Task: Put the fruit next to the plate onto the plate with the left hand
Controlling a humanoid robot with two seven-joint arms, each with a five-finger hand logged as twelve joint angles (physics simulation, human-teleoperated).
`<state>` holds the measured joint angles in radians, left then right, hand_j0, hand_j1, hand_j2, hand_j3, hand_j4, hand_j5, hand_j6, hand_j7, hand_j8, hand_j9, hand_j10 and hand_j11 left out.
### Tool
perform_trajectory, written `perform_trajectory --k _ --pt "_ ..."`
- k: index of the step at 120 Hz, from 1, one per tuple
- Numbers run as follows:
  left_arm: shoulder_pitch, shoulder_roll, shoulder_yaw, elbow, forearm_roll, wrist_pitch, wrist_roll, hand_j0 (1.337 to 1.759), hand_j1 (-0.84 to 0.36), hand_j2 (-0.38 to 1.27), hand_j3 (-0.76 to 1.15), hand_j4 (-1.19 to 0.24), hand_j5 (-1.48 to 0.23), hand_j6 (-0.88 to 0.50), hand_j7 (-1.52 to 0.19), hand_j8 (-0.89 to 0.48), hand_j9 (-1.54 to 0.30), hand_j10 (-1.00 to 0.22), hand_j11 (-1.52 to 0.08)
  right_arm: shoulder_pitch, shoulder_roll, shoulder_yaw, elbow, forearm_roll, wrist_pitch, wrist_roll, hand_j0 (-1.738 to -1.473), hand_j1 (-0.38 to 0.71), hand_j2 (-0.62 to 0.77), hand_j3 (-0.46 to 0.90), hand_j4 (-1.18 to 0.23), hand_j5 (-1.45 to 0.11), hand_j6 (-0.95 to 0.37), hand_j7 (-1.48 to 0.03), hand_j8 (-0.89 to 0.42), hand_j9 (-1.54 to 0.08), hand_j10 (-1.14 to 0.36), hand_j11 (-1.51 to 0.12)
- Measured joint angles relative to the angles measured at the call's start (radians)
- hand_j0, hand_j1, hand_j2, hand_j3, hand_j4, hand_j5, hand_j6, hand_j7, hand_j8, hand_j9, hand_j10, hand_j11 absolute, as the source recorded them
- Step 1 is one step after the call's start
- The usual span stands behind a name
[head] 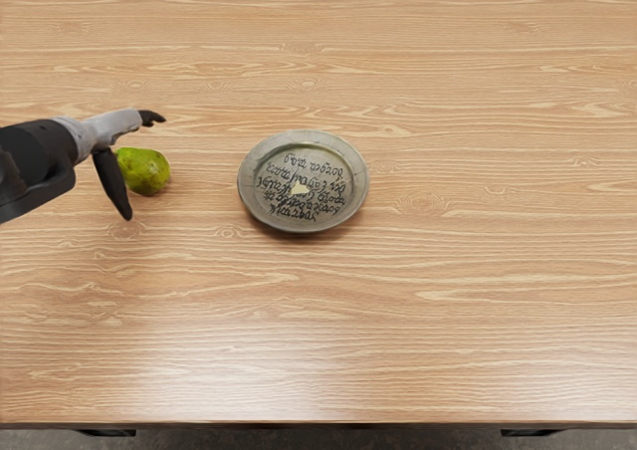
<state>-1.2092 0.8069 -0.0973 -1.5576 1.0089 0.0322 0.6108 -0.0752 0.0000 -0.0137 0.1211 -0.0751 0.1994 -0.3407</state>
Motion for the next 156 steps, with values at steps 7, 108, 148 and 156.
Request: perform_trajectory --k 7,108,148,156 --pt "-0.001 -0.008 0.008 0.001 0.006 0.027 0.000 1.658 0.25 0.02 0.00 -0.09 -0.11 -0.09 -0.11 -0.09 -0.11 -0.09 -0.11 0.000 0.000 0.000 0.000 0.000 0.000 0.000 -1.658 -0.35 0.00 0.00 0.00 0.00 0.00 0.00 0.00 0.00 0.00 0.00" --pt "0.074 -0.251 0.027 0.324 0.097 0.156 0.000 1.658 0.16 0.04 0.00 -0.17 -0.21 -0.17 -0.21 -0.17 -0.21 -0.16 -0.21 0.000 0.000 0.000 -0.001 0.000 0.000 0.000 -1.658 -0.35 0.00 0.00 0.00 0.00 0.00 0.00 0.00 0.00 0.00 0.00" --pt "0.092 -0.290 0.027 0.398 0.111 0.156 0.000 1.658 0.15 0.04 0.00 -0.18 -0.22 -0.18 -0.22 -0.18 -0.22 -0.18 -0.22 0.000 0.000 -0.001 -0.001 0.000 0.000 0.000 -1.658 -0.35 0.00 0.00 0.00 0.00 0.00 0.00 0.00 0.00 0.00 0.00" --pt "0.094 -0.294 0.027 0.409 0.111 0.156 0.000 1.658 0.14 0.04 0.00 -0.18 -0.23 -0.18 -0.23 -0.18 -0.23 -0.18 -0.23 0.000 0.000 -0.001 -0.001 0.000 0.000 0.000 -1.658 -0.35 0.00 0.00 0.00 0.00 0.00 0.00 0.00 0.00 0.00 0.00"
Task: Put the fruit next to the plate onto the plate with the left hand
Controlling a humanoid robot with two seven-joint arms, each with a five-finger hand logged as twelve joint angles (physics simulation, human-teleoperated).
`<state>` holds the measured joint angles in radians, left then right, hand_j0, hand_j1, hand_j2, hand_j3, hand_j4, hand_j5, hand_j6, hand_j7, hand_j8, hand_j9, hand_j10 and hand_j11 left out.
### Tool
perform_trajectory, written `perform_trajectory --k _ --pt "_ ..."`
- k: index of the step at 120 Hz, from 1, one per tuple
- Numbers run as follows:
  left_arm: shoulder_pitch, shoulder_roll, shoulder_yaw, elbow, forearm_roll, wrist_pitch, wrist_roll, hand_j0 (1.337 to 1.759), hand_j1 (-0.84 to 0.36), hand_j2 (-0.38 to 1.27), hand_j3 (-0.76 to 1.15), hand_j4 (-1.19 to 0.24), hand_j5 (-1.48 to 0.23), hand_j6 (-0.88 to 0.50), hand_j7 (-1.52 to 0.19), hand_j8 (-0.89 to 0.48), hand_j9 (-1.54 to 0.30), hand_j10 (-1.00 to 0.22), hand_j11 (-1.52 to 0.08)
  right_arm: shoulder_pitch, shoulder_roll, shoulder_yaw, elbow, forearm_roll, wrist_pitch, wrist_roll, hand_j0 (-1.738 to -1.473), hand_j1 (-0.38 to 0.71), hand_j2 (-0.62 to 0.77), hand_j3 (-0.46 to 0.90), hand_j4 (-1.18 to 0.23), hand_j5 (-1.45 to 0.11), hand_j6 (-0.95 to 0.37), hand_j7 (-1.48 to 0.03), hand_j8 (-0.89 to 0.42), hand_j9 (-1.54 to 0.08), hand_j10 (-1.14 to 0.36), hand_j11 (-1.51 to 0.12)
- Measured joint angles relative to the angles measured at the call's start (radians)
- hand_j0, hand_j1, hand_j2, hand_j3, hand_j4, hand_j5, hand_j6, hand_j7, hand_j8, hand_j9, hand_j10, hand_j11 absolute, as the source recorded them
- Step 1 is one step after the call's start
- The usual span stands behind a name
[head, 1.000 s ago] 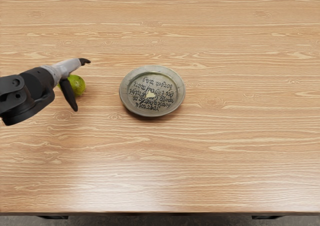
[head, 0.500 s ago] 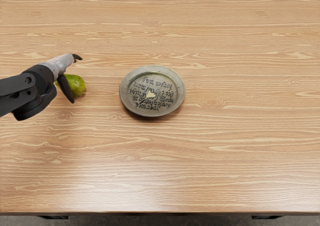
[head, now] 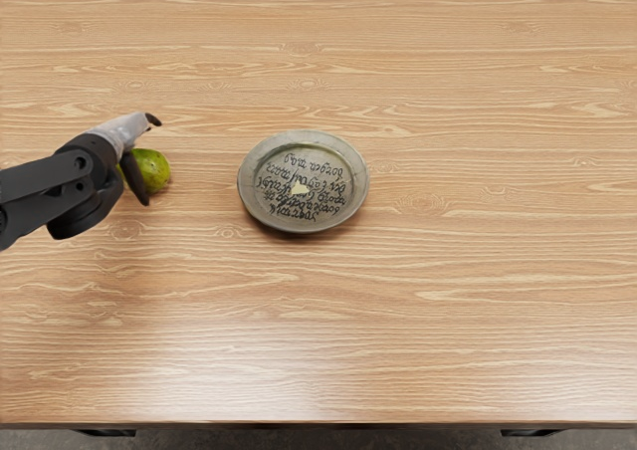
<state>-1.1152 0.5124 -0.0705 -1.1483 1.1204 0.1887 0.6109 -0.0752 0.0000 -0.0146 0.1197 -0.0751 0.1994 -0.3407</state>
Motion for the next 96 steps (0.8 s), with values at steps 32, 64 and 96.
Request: perform_trajectory --k 32,64,96 --pt "0.002 0.000 0.000 0.011 0.000 -0.001 0.000 1.658 0.09 0.05 0.00 -0.22 -0.28 -0.22 -0.28 -0.22 -0.28 -0.22 -0.28 0.000 0.000 0.000 0.000 0.000 0.000 0.000 -1.658 -0.35 0.00 0.00 0.00 0.00 0.00 0.00 0.00 0.00 0.00 0.00" --pt "0.006 -0.037 0.005 0.041 0.000 -0.001 0.000 1.658 0.06 0.05 0.00 -0.24 -0.31 -0.24 -0.31 -0.24 -0.31 -0.24 -0.31 0.000 0.000 0.000 -0.001 0.000 0.000 0.000 -1.658 -0.35 0.00 0.00 0.00 0.00 0.00 0.00 0.00 0.00 0.00 0.00" --pt "0.000 -0.070 0.030 0.087 -0.001 0.000 0.000 1.658 0.05 0.05 0.00 -0.25 -0.32 -0.25 -0.32 -0.25 -0.32 -0.25 -0.32 0.000 0.000 0.000 -0.001 0.000 -0.001 0.000 -1.658 -0.35 0.00 0.00 0.00 0.00 0.00 0.00 0.00 0.00 0.00 0.00"
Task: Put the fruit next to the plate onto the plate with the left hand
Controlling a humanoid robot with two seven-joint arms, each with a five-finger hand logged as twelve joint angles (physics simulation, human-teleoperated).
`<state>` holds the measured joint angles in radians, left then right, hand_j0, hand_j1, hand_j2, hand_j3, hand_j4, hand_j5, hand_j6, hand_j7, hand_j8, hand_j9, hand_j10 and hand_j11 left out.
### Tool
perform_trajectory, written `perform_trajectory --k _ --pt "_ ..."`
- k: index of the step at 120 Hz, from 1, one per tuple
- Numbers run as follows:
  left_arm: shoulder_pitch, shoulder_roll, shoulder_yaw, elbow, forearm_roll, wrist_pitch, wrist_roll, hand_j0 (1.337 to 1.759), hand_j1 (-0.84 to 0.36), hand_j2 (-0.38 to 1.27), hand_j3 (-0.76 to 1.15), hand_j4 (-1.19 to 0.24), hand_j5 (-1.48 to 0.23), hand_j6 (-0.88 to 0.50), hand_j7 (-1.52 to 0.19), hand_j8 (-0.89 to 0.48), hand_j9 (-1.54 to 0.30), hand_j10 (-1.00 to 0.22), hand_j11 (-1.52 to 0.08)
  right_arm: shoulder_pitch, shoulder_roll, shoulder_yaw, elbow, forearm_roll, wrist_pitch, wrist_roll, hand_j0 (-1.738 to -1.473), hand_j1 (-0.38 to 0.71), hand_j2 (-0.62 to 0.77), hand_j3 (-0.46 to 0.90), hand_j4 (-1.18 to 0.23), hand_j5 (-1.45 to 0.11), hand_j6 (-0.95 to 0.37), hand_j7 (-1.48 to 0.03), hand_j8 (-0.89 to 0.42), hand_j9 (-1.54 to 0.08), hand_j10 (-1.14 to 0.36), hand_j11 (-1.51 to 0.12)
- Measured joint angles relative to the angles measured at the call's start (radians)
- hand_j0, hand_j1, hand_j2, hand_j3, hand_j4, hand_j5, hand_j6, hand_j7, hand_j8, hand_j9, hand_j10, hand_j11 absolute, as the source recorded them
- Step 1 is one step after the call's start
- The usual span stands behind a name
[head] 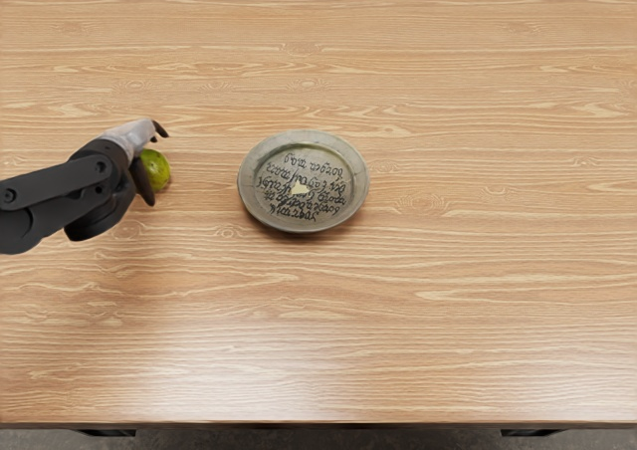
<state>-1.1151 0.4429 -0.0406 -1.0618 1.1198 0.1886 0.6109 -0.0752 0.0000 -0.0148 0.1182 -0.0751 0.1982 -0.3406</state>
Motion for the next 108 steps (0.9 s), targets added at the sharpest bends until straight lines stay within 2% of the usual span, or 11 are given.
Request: perform_trajectory --k 43,108 --pt "0.000 0.008 0.002 0.005 0.000 0.000 0.000 1.658 0.02 0.06 0.00 -0.28 -0.35 -0.28 -0.35 -0.28 -0.35 -0.28 -0.35 0.000 0.000 0.000 0.000 0.000 0.000 0.000 -1.658 -0.35 0.00 0.00 0.00 0.00 0.00 0.00 0.00 0.00 0.00 0.00" --pt "0.006 0.000 0.002 0.005 -0.001 -0.001 0.000 1.658 -0.10 0.08 0.00 -0.38 -0.49 -0.38 -0.49 -0.38 -0.49 -0.38 -0.49 0.000 0.000 0.001 0.000 0.000 0.000 0.000 -1.658 -0.35 0.00 0.00 0.00 0.00 0.00 0.00 0.00 0.00 0.00 0.00"
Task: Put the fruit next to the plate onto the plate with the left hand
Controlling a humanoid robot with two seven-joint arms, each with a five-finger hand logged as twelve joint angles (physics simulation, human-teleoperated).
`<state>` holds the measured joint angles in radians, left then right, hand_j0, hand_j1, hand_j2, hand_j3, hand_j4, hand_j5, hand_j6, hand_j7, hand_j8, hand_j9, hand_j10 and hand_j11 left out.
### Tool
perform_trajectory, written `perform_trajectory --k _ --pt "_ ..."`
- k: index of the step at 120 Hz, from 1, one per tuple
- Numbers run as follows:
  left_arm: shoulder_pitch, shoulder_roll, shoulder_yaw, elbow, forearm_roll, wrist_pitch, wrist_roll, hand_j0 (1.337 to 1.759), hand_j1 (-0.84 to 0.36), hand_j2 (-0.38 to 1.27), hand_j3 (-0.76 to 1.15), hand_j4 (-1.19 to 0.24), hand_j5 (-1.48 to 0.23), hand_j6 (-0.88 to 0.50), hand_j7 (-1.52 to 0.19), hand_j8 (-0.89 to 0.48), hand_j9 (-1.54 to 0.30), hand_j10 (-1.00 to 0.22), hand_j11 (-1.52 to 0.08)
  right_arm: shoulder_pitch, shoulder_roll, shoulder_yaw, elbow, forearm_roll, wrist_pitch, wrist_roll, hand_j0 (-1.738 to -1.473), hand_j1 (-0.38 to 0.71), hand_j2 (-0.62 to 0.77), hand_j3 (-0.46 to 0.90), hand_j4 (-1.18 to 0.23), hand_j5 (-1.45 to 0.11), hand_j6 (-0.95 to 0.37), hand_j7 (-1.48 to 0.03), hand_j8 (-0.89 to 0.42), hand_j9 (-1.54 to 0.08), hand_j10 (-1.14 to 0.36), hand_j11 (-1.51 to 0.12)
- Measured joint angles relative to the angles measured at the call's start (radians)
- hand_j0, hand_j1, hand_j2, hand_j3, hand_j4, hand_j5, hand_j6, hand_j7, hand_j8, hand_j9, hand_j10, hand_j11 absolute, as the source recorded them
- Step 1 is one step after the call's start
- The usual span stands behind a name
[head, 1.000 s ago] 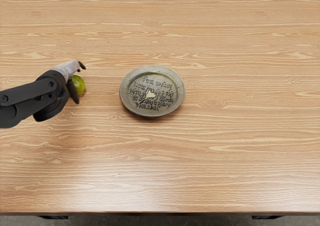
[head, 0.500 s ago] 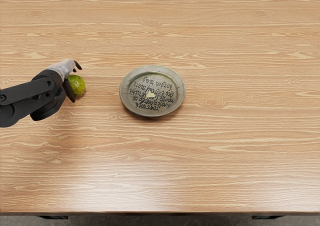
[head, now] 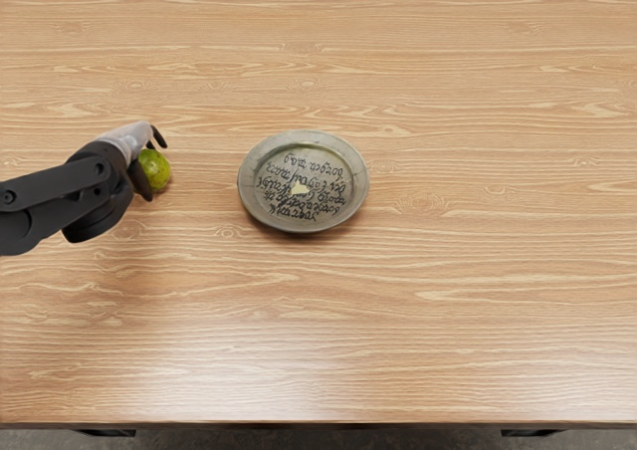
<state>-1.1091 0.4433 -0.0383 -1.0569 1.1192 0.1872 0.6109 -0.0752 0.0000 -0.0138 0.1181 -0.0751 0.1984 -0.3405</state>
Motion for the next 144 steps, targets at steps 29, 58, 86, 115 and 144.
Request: perform_trajectory --k 29,58,86,115,144 --pt "-0.002 0.000 0.000 0.000 0.000 -0.001 0.000 1.658 -0.14 0.12 0.00 -0.42 -0.54 -0.42 -0.54 -0.42 -0.54 -0.42 -0.54 0.000 0.000 0.000 0.000 0.000 0.000 0.000 -1.658 -0.35 0.00 0.00 0.00 0.00 0.00 0.00 0.00 0.00 0.00 0.00" --pt "-0.002 0.006 0.000 -0.001 -0.003 -0.002 0.000 1.657 -0.16 0.14 0.00 -0.45 -0.59 -0.44 -0.59 -0.42 -0.59 -0.46 -0.59 0.000 0.000 0.000 0.000 0.000 0.000 0.000 -1.658 -0.35 0.00 0.00 0.00 0.00 0.00 0.00 0.00 0.00 0.00 0.00" --pt "-0.003 0.008 0.000 -0.003 -0.010 -0.004 0.000 1.657 -0.17 0.15 0.00 -0.49 -0.64 -0.41 -0.64 -0.39 -0.64 -0.49 -0.64 0.000 0.000 0.001 0.000 0.000 0.001 0.000 -1.658 -0.35 0.00 0.00 0.00 0.00 0.00 0.00 0.00 0.00 0.00 0.00" --pt "-0.008 0.006 -0.002 -0.011 -0.017 -0.011 0.000 1.656 -0.18 0.18 0.00 -0.52 -0.69 -0.39 -0.69 -0.37 -0.69 -0.51 -0.69 0.000 0.000 0.001 0.000 0.000 0.001 0.000 -1.658 -0.35 0.00 0.00 0.00 0.00 0.00 0.00 0.00 0.00 0.00 0.00" --pt "-0.015 0.017 -0.011 -0.036 -0.020 -0.013 0.000 1.656 -0.19 0.20 0.00 -0.53 -0.73 -0.37 -0.72 -0.36 -0.72 -0.50 -0.73 0.002 0.000 0.003 0.000 0.001 0.001 0.000 -1.658 -0.35 0.00 0.00 0.00 0.00 0.00 0.00 0.00 0.00 0.00 0.00"
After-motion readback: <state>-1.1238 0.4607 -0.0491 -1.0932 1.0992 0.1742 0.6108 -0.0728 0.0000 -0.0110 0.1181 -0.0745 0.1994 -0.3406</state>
